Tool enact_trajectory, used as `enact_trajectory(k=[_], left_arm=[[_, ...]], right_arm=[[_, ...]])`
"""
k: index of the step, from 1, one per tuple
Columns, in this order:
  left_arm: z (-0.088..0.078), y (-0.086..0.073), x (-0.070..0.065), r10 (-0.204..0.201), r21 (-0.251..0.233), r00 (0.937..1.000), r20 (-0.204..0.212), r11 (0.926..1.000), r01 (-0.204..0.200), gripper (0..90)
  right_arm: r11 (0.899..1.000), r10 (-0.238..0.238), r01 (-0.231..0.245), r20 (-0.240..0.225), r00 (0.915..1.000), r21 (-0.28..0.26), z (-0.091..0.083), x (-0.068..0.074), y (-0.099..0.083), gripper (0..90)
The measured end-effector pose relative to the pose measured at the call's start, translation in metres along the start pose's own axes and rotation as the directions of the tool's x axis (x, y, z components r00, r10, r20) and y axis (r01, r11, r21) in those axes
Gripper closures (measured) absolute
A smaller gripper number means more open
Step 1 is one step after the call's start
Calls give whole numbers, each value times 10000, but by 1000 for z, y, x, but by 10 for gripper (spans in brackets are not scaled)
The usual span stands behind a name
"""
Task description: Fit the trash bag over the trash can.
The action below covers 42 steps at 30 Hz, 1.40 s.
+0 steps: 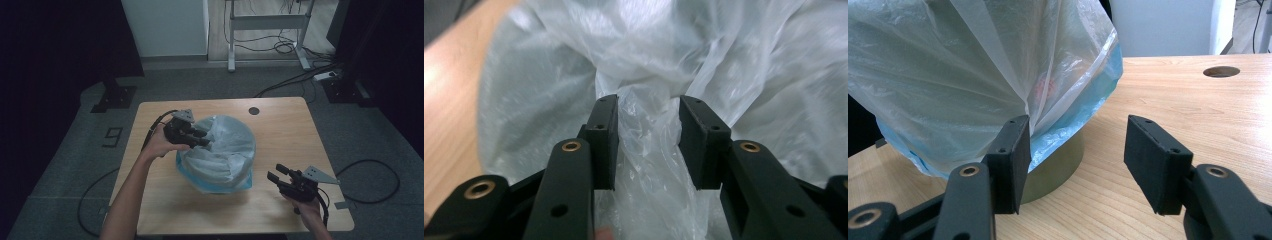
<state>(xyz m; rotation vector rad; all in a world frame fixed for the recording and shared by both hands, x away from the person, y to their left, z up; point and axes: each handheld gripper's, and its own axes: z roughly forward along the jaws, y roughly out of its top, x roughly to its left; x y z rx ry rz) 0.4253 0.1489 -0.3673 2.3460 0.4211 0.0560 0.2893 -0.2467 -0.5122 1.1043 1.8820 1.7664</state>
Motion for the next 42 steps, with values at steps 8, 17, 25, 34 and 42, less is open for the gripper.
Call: enact_trajectory(k=[8, 17, 25, 34, 42], left_arm=[[-2, 4, -4, 168, -274, 9997, -179, 9995, -173, 521], [-31, 7, 6, 35, -3136, 9971, 763, 9493, 206, 477], [-16, 34, 1, 387, -2857, 9923, 1178, 9583, -34, 484], [18, 57, -4, 441, -1290, 9937, 1026, 9912, -307, 583], [32, 62, -3, 305, -136, 9971, 694, 9995, -296, 582]], right_arm=[[10000, -7, 6, 9, 10000, 82, 0, 0, -1, 433], [9993, 361, -363, -229, 9991, -72, -3, 0, 4, 433], [9995, 305, -305, -254, 9992, -6, -2, 0, 3, 433], [9997, 251, -251, -361, 9990, 3, -3, 3, 5, 434], [9995, 295, -292, -450, 9986, 78, -2, 4, 6, 433]])
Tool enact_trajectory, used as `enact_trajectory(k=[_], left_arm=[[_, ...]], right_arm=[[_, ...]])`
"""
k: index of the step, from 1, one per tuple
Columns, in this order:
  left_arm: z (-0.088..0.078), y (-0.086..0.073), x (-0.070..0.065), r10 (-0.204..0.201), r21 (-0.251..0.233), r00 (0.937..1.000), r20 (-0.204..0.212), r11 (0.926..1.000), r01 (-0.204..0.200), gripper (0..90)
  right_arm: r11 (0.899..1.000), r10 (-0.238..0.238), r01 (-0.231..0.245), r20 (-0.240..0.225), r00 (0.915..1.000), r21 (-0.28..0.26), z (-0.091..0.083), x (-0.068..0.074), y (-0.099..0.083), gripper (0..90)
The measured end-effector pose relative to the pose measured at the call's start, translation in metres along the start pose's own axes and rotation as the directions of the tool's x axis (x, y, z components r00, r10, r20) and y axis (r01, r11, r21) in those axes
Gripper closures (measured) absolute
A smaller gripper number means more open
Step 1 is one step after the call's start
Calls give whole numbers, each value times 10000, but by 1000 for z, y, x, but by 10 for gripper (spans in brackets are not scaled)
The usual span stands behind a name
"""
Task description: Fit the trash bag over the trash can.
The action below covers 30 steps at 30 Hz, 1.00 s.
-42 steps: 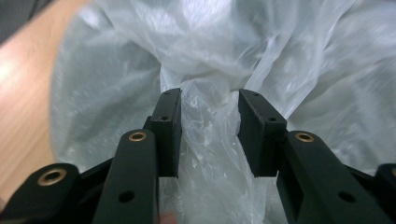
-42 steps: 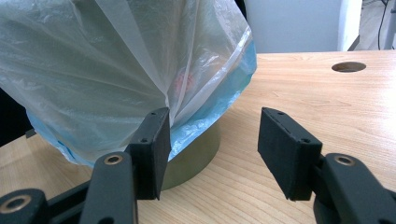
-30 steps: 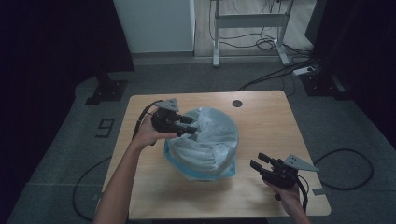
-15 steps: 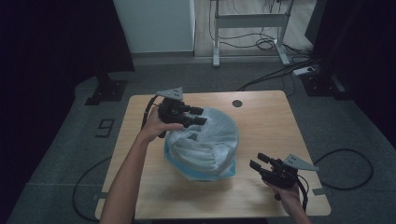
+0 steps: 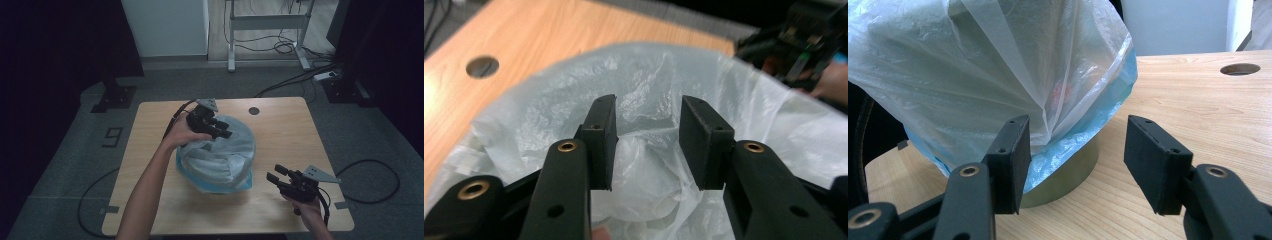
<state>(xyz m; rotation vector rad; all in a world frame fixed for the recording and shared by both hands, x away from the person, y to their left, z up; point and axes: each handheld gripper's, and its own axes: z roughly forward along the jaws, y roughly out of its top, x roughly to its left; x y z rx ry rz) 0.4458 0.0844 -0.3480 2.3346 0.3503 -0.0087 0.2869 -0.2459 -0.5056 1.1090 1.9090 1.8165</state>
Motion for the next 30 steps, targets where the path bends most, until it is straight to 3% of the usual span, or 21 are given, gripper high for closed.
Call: enact_trajectory(k=[3, 7, 12, 15, 20, 25, 30], left_arm=[[10, 4, -1, 71, 819, 9999, -122, 9966, -61, 575], [22, 7, -2, 110, 1511, 9998, -193, 9885, -80, 556], [35, 10, -4, 275, 2262, 9989, -378, 9739, -182, 521], [38, 11, -5, 379, 2400, 9981, -491, 9704, -251, 497], [31, 9, -10, 443, 1904, 9981, -429, 9811, -354, 475], [6, 7, -13, 437, 805, 9979, -477, 9960, -398, 457], [-15, -1, -23, 512, -227, 9982, -309, 9984, -520, 448]], right_arm=[[10000, 14, -14, -7, 10000, -22, 0, 0, 1, 433], [10000, -2, 2, -15, 10000, 17, 0, 1, 1, 432], [10000, -26, 26, -22, 10000, 32, -1, 1, 1, 432], [10000, -12, 12, 10, 10000, 69, -1, 0, 1, 432], [10000, -37, 36, 119, 9999, 62, -1, 0, 1, 431], [10000, -19, 18, 192, 9998, 85, -1, 0, 0, 430], [10000, -66, 68, 431, 9990, -34, -1, 0, 1, 432]])
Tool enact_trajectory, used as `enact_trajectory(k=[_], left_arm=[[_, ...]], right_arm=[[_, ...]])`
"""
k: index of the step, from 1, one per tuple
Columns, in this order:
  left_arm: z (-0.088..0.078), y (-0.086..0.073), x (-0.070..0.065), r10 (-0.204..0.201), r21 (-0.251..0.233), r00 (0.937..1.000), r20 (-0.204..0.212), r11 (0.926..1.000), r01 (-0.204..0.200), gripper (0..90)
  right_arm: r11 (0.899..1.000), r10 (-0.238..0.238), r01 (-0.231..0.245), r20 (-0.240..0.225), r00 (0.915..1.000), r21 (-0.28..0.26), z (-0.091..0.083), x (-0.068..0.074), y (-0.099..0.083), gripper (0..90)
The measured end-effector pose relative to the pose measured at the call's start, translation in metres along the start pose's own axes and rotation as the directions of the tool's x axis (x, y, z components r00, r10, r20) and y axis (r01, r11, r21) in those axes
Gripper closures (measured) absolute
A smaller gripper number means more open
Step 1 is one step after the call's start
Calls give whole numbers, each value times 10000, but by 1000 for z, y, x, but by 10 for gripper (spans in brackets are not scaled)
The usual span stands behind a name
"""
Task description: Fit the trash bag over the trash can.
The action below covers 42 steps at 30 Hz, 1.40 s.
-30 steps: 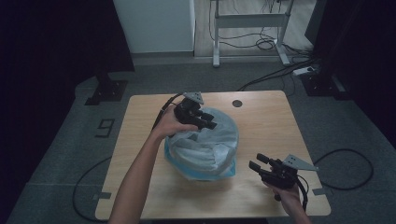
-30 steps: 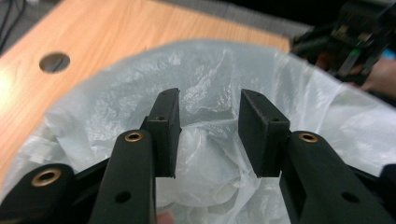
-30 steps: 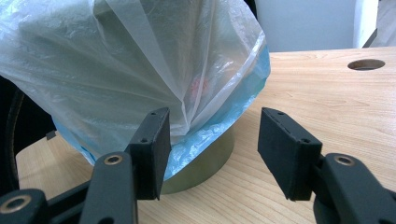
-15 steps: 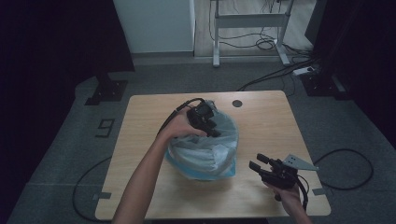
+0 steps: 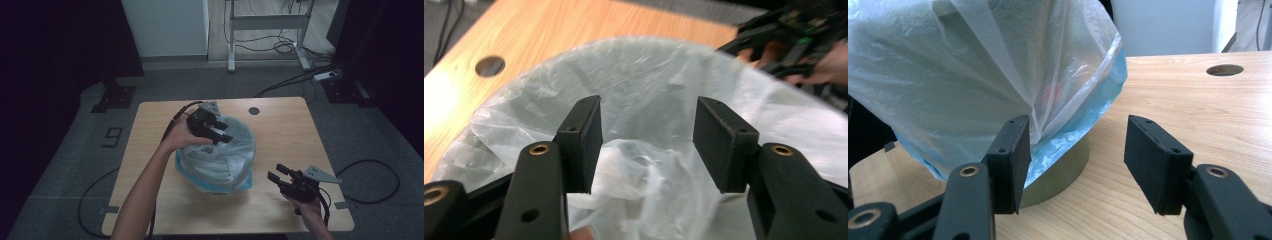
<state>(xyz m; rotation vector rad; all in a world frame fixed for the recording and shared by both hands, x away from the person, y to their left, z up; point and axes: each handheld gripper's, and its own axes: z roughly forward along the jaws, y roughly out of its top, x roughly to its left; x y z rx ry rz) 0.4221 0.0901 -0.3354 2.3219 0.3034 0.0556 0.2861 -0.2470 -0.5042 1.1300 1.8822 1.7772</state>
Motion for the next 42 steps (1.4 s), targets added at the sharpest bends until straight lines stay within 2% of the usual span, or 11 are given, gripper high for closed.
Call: enact_trajectory(k=[9, 10, 14, 17, 23, 26, 32, 37, 38, 40, 42], left_arm=[[-4, -9, -22, 487, 89, 9986, 189, 9988, -488, 441], [-3, -10, -28, 575, -10, 9977, 365, 9983, -575, 441], [-1, -10, -35, 657, -57, 9959, 626, 9978, -655, 442], [7, -8, -38, 724, 321, 9946, 747, 9967, -749, 452], [24, -5, -44, 966, 1180, 9899, 1036, 9871, -1086, 469], [28, -5, -44, 903, 1597, 9899, 1097, 9813, -1072, 478], [32, -5, -44, 850, 2021, 9906, 1072, 9737, -1054, 481], [28, -7, -44, 873, 1665, 9927, 838, 9809, -1003, 455], [23, -9, -44, 806, 1261, 9949, 609, 9881, -878, 439], [17, -12, -43, 726, 900, 9969, 312, 9931, -752, 407], [7, -16, -42, 486, 302, 9988, -64, 9984, -484, 382]], right_arm=[[10000, 36, -36, 148, 9999, 12, 1, 0, -2, 435], [10000, 23, -24, 150, 9999, 30, 1, 1, -2, 435], [10000, 24, -25, 151, 9999, 74, 2, 1, -4, 435], [9999, 9, -10, 138, 9999, 101, 3, 2, -4, 435], [9999, -14, 12, 127, 9999, 134, 3, 2, -4, 435], [9999, 2, -4, 136, 9999, 126, 3, 1, -4, 435], [9999, -4, 2, 149, 9999, 147, 3, 1, -5, 435], [9999, -13, 11, 188, 9998, 118, 2, 0, -5, 435], [9999, -17, 15, 203, 9998, 111, 2, 0, -4, 434], [9999, -17, 15, 212, 9998, 109, 2, 0, -4, 433], [9999, -23, 20, 239, 9997, 112, 2, 0, -4, 430]])
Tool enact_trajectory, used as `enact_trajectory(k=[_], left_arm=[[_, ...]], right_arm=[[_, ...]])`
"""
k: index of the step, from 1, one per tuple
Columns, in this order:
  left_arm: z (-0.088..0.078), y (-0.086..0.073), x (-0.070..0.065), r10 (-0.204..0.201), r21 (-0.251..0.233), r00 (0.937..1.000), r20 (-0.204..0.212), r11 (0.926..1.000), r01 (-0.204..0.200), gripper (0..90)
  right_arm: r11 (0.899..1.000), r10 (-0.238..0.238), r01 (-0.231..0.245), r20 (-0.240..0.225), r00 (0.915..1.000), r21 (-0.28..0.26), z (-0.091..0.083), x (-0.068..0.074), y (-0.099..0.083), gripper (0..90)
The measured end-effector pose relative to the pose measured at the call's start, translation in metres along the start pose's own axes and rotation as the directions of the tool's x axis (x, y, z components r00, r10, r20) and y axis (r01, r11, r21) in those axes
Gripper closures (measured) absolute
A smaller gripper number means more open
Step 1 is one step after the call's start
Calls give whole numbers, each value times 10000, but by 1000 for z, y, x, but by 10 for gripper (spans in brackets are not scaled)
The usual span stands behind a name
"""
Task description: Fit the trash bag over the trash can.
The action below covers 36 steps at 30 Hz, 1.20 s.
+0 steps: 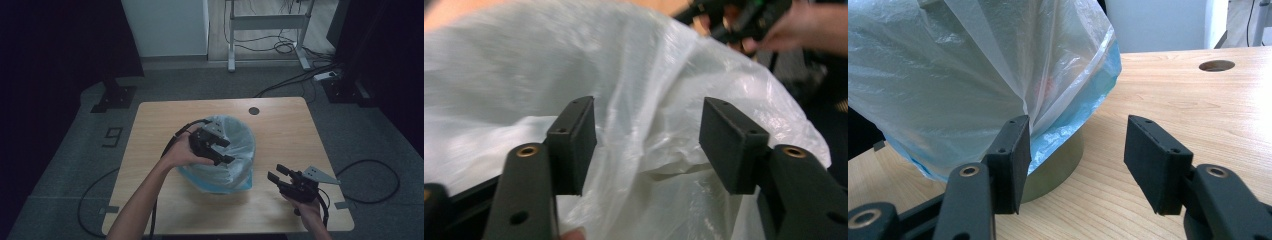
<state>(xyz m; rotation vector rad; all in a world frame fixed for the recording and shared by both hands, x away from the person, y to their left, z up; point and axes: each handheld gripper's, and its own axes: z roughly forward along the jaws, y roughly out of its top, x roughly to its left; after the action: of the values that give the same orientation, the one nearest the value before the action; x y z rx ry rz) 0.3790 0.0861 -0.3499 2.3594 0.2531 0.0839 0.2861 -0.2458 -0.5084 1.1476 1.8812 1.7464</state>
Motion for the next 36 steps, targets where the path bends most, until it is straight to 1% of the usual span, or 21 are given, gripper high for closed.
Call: enact_trajectory(k=[1, 3, 5, 8, 12, 13, 18, 20, 23, 25, 26, 27, 28, 29, 30, 32, 33, 34, 36], left_arm=[[-5, -3, 1, -144, -270, 9998, -170, 9995, 140, 377], [-14, -8, 2, -492, -796, 9979, -431, 9958, 456, 366], [-23, -14, 2, -811, -1247, 9943, -695, 9896, 720, 354], [-34, -23, -1, -1119, -1776, 9883, -1034, 9798, 923, 346], [-47, -37, -7, -1423, -2222, 9810, -1322, 9687, 1105, 337], [-49, -39, -8, -1479, -2261, 9791, -1400, 9674, 1138, 334], [-61, -63, -15, -1956, -2736, 9672, -1621, 9506, 1464, 331], [-66, -73, -19, -2086, -2908, 9618, -1772, 9447, 1513, 331], [-73, -87, -25, -2311, -3209, 9552, -1851, 9329, 1635, 332], [-77, -96, -29, -2425, -3327, 9510, -1920, 9277, 1693, 332], [-78, -100, -30, -2468, -3363, 9491, -1959, 9260, 1714, 332], [-80, -106, -33, -2535, -3383, 9438, -2120, 9251, 1725, 332], [-82, -110, -35, -2547, -3361, 9401, -2265, 9264, 1700, 332], [-82, -110, -35, -2547, -3361, 9401, -2265, 9264, 1700, 334], [-83, -119, -38, -2593, -3370, 9319, -2538, 9267, 1660, 339], [-83, -128, -41, -2687, -3301, 9272, -2610, 9274, 1759, 337], [-83, -128, -41, -2687, -3301, 9272, -2610, 9274, 1759, 337], [-84, -137, -44, -2766, -3250, 9206, -2757, 9281, 1815, 338], [-84, -147, -47, -2888, -3285, 9156, -2799, 9249, 1913, 336]], right_arm=[[10000, 5, -5, 11, 10000, -5, 0, 0, 0, 429], [10000, -79, 79, 68, 9999, 27, 0, 0, 0, 426], [9997, -222, 220, 198, 9996, 102, 1, 0, 0, 422], [9992, -368, 362, 295, 9989, 181, 1, 1, -1, 420], [9987, -461, 452, 369, 9983, 235, 1, 1, -2, 414], [9985, -502, 492, 413, 9979, 250, 1, 1, -2, 412], [9981, -551, 536, 511, 9972, 299, 2, 1, -3, 405], [9980, -561, 544, 524, 9970, 331, 2, 1, -4, 404], [9977, -604, 585, 561, 9966, 354, 2, 0, -4, 401], [9978, -588, 568, 584, 9966, 340, 2, -1, -4, 401], [9978, -585, 565, 599, 9965, 346, 2, -1, -4, 401], [9977, -599, 578, 623, 9963, 352, 2, -1, -4, 400], [9977, -591, 567, 652, 9961, 377, 2, -1, -4, 400], [9977, -591, 567, 652, 9961, 377, 2, -1, -4, 400], [9974, -624, 598, 676, 9958, 398, 2, -2, -4, 399], [9974, -626, 599, 699, 9956, 396, 2, -3, -4, 398], [9974, -615, 586, 718, 9955, 413, 2, -4, -4, 398], [9973, -632, 602, 731, 9953, 423, 2, -4, -5, 397], [9971, -647, 615, 742, 9951, 450, 2, -5, -5, 396]])
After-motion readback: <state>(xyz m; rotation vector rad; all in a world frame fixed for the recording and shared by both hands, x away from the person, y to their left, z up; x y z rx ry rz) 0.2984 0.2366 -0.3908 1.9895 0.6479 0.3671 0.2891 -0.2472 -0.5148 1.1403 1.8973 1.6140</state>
